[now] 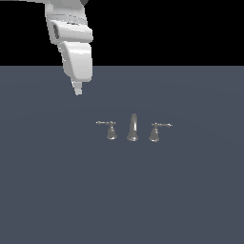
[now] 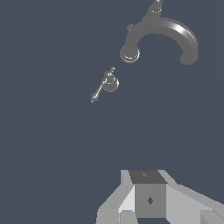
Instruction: Turn on the faucet by rotating a designated handle.
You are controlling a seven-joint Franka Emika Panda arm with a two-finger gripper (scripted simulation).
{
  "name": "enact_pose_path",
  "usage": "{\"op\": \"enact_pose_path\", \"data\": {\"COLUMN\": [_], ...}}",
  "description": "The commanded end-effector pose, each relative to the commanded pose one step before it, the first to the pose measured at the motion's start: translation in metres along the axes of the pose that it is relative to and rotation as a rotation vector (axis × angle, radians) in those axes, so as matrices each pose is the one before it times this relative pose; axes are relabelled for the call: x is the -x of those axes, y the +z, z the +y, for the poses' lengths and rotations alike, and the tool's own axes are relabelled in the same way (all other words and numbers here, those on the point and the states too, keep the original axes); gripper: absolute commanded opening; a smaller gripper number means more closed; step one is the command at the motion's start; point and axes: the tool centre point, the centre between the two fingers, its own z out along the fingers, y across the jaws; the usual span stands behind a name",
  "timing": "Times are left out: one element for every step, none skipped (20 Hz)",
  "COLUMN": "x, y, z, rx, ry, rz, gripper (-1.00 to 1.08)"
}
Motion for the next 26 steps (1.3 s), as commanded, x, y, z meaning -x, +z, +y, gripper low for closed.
{"op": "enact_pose_path", "data": {"x": [-0.00645, -0.00264, -0.00270, -0.00276, -0.00283, -0.00292, -0.00301, -0.00310, -0.00322, -0.00333, -0.00346, -0.00345, -0.00340, -0.00333, -0.00325, -0.00317, -0.00306, -0.00292, -0.00278, -0.00263, -0.00251, -0.00235, -0.00218, -0.00200, -0.00180, -0.00161], "y": [0.01267, 0.00510, 0.00519, 0.00529, 0.00541, 0.00553, 0.00568, 0.00583, 0.00600, 0.00619, 0.00637, 0.00633, 0.00619, 0.00604, 0.00586, 0.00567, 0.00544, 0.00519, 0.00492, 0.00465, 0.00436, 0.00403, 0.00369, 0.00337, 0.00304, 0.00271], "z": [-0.00919, -0.00370, -0.00376, -0.00383, -0.00392, -0.00401, -0.00412, -0.00424, -0.00438, -0.00453, -0.00468, -0.00467, -0.00460, -0.00451, -0.00441, -0.00430, -0.00417, -0.00399, -0.00379, -0.00362, -0.00344, -0.00324, -0.00301, -0.00277, -0.00251, -0.00224], "rx": [0.00071, 0.00057, 0.00061, 0.00064, 0.00068, 0.00071, 0.00074, 0.00076, 0.00079, 0.00081, 0.00082, 0.00081, 0.00078, 0.00074, 0.00071, 0.00067, 0.00063, 0.00059, 0.00055, 0.00051, 0.00048, 0.00045, 0.00042, 0.00039, 0.00035, 0.00031], "ry": [0.04909, 0.01973, 0.02008, 0.02047, 0.02092, 0.02144, 0.02202, 0.02265, 0.02337, 0.02415, 0.02495, 0.02487, 0.02442, 0.02390, 0.02334, 0.02270, 0.02192, 0.02096, 0.01990, 0.01891, 0.01795, 0.01681, 0.01557, 0.01432, 0.01295, 0.01155], "rz": [0.00201, 0.00080, 0.00086, 0.00091, 0.00097, 0.00102, 0.00108, 0.00113, 0.00119, 0.00123, 0.00127, 0.00125, 0.00121, 0.00115, 0.00107, 0.00096, 0.00088, 0.00081, 0.00075, 0.00064, 0.00048, 0.00031, 0.00018, 0.00011, 0.00008, 0.00006], "gripper": [-1.00, -1.00, -1.00, -1.00, -1.00, -1.00, -1.00, -1.00, -1.00, -1.00, -1.00, -1.00, -1.00, -1.00, -1.00, -1.00, -1.00, -1.00, -1.00, -1.00, -1.00, -1.00, -1.00, -1.00, -1.00, -1.00]}}
